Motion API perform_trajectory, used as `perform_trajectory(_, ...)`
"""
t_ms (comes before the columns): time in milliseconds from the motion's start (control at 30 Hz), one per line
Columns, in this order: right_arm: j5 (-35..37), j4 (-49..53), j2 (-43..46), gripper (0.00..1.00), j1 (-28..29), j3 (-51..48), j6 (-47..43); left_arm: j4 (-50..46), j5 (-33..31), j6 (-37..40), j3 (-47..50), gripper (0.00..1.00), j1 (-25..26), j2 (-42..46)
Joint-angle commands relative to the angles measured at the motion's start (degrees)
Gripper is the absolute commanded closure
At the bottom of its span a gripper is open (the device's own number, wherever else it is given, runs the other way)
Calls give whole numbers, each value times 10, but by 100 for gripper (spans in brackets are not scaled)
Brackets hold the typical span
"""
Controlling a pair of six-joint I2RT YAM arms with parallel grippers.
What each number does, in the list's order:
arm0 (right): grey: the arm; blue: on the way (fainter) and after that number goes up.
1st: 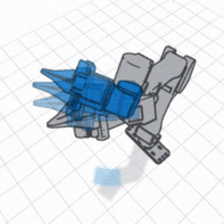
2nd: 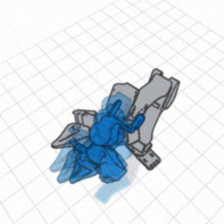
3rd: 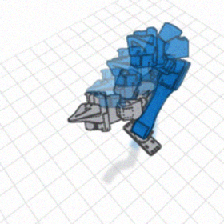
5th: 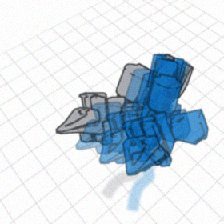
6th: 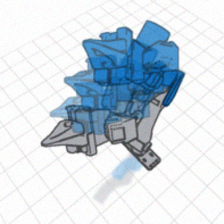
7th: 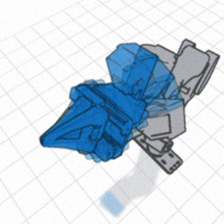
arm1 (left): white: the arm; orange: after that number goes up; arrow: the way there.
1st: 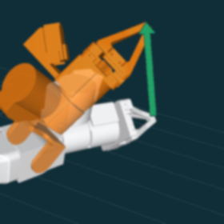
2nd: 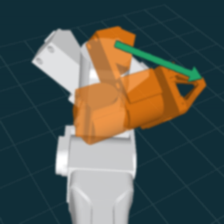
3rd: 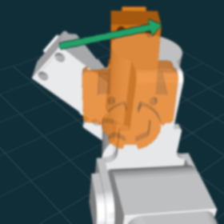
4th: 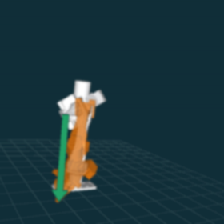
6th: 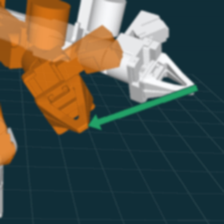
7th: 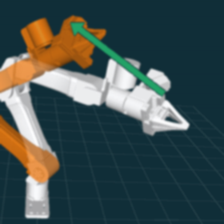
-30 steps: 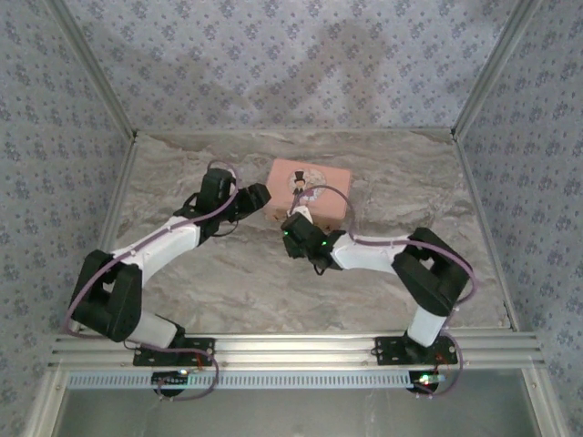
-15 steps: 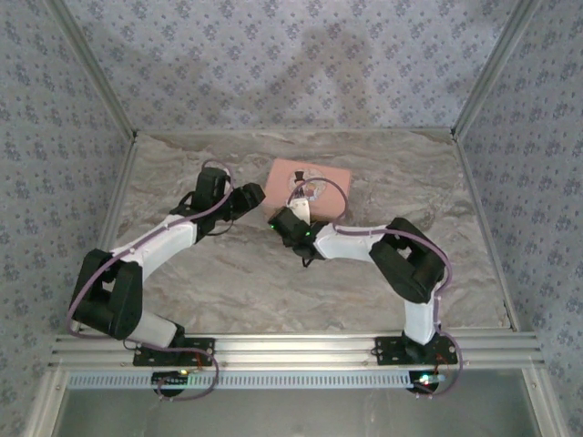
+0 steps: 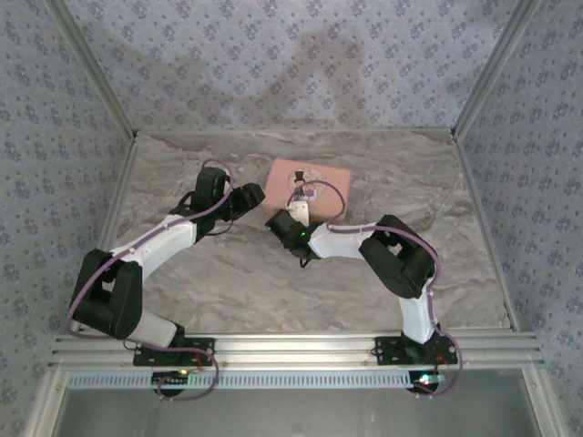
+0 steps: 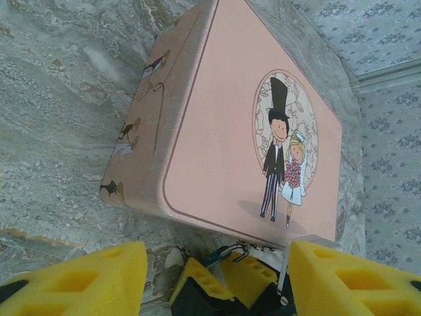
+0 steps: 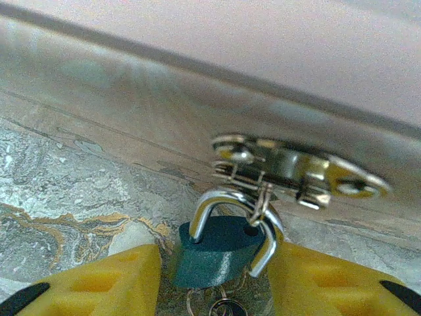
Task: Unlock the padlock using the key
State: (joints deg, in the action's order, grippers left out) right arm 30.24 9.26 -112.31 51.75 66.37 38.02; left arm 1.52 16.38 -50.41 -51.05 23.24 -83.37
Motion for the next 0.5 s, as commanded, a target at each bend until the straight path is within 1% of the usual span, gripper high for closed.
perform_trajectory(0,9,17,-18,54,-2,15,15,11,12,-1,10,42,-5,9)
perform_trajectory(100,5,15,-23,60,-2,15,10,16,15,-4,13,42,-6,7)
perform_trajectory(200,-1,8,-22,68,-3,15,7,17,18,-5,15,42,-7,7)
perform_trajectory(467,-18,-21,-13,80,-1,-9,-13,21,22,-5,18,43,-11,4)
